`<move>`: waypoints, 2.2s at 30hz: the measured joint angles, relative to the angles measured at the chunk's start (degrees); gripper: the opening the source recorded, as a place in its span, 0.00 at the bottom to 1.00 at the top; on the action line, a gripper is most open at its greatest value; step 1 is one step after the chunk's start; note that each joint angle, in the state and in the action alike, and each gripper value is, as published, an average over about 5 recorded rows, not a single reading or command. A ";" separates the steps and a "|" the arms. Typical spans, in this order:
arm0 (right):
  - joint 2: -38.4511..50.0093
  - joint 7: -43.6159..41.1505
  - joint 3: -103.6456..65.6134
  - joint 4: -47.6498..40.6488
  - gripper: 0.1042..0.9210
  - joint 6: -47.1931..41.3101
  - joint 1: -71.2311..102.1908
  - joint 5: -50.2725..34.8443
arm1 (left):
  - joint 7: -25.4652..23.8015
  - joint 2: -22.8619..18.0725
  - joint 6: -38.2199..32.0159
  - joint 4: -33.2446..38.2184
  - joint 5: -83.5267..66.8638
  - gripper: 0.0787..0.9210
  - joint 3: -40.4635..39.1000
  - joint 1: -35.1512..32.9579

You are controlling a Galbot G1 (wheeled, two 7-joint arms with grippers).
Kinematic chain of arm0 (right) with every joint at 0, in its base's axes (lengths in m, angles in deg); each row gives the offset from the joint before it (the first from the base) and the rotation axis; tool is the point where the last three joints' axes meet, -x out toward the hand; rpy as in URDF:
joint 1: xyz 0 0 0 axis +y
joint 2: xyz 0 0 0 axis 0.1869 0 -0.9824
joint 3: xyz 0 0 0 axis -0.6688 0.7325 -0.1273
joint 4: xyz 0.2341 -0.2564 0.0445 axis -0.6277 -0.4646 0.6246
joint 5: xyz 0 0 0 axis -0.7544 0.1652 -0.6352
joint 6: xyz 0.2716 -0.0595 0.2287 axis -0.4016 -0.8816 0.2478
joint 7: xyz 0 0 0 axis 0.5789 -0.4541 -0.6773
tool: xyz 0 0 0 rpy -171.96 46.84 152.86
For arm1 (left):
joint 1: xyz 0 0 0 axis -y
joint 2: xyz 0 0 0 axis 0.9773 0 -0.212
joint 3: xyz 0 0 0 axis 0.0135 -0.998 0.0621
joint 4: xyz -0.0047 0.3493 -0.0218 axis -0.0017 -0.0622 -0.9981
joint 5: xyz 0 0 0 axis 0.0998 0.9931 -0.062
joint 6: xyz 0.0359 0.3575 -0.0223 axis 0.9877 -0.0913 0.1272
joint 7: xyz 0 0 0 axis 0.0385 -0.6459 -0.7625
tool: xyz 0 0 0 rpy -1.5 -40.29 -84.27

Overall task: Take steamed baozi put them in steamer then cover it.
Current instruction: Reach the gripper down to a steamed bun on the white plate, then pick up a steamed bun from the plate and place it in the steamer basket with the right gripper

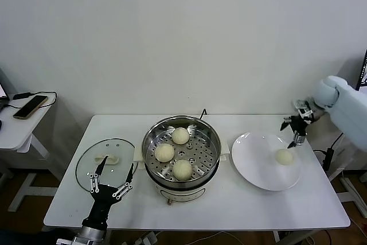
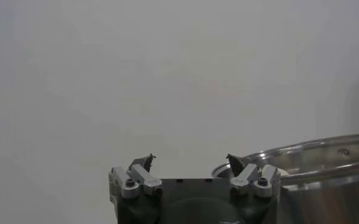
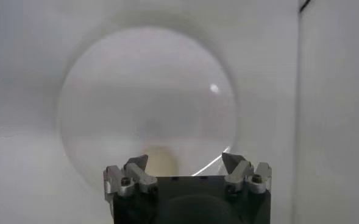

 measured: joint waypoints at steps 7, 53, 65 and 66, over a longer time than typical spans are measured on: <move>-2.15 1.41 -2.14 -4.49 0.88 0.27 3.82 1.88 | 0.06 0.05 -0.20 -0.24 0.00 0.88 0.14 -0.06; -1.44 -2.87 16.48 10.22 0.66 -5.45 -16.05 -13.53 | 0.26 0.84 -0.02 0.74 -0.04 0.88 -0.51 -0.11; -8.63 -1.09 31.71 25.87 0.66 -12.82 -32.23 -31.40 | 0.40 0.76 -0.01 1.14 0.03 0.88 -0.79 -0.23; -9.46 -0.79 32.56 26.62 0.66 -13.31 -32.88 -32.39 | 0.42 0.74 -0.02 1.14 0.03 0.88 -0.80 -0.21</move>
